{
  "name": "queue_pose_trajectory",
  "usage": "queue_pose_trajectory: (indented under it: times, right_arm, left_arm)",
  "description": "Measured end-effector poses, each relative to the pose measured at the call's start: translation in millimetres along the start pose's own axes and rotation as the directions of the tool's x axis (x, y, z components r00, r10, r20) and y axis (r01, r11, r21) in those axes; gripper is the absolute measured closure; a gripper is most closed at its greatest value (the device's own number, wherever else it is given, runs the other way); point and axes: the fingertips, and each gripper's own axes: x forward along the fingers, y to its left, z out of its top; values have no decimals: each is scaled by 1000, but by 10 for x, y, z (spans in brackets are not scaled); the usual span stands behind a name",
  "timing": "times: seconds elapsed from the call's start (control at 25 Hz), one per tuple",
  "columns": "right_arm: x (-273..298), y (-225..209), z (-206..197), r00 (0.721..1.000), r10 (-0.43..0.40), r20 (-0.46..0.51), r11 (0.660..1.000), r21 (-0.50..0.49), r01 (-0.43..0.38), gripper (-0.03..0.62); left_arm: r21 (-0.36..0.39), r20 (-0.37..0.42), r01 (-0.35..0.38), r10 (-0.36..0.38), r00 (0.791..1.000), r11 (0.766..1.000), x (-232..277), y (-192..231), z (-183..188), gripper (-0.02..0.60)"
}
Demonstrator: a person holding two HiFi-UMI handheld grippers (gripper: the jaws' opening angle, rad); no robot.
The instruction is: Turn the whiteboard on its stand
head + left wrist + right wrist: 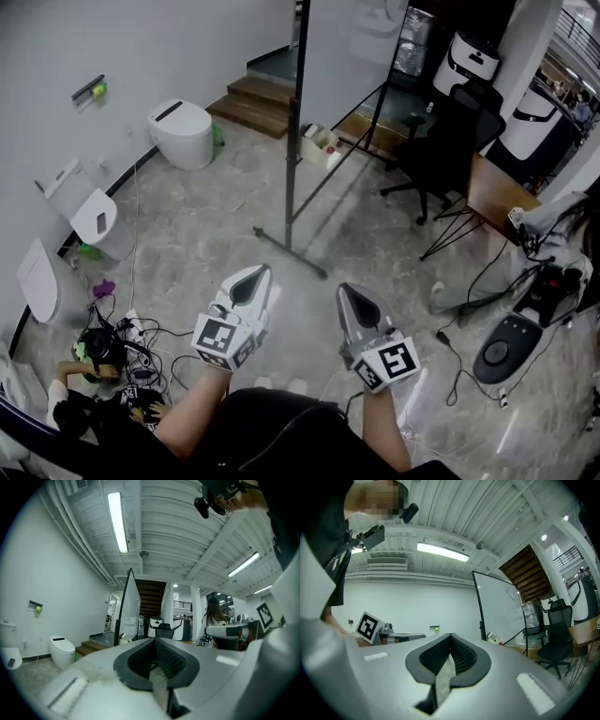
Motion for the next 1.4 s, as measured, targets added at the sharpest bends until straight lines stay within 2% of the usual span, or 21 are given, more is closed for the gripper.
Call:
queue_pose_trajectory:
  times: [0.24,0.48,0.64,0.76,1.04,1.2,1.4]
  right_arm:
    - [-114,-150,-39,1000,15,-2,1000,18,-15,586]
    - [-266,-372,-32,1000,-1,-1,1000,26,1,586]
    - [-318,-505,-25,1000,-7,-2,999,34,7,586]
    - [-332,-589,-10,1000,-9,0,999,41,9,586]
    - [-228,-687,-91,1000,0,2,999,43,0,586]
    - [-122,-741,-58,1000,-3,2,999,35,3,586]
    - [164,-889,-22,1000,-25,2,999,20,25,586]
  left_arm:
    - [-4,-10,-1,1,1000,1000,92,-136,-105,578]
    - [-3,-38,41,-41,998,999,241,-376,-165,577]
    - [-9,-37,73,-73,997,997,360,-458,-253,577]
    - [-15,-19,91,-91,996,996,455,-543,-181,577]
    - [-55,17,138,-137,990,989,575,-504,-199,578]
    - [-54,-16,140,-141,990,989,707,-404,-261,577]
    - [-63,-39,183,-186,982,981,991,-192,-271,577]
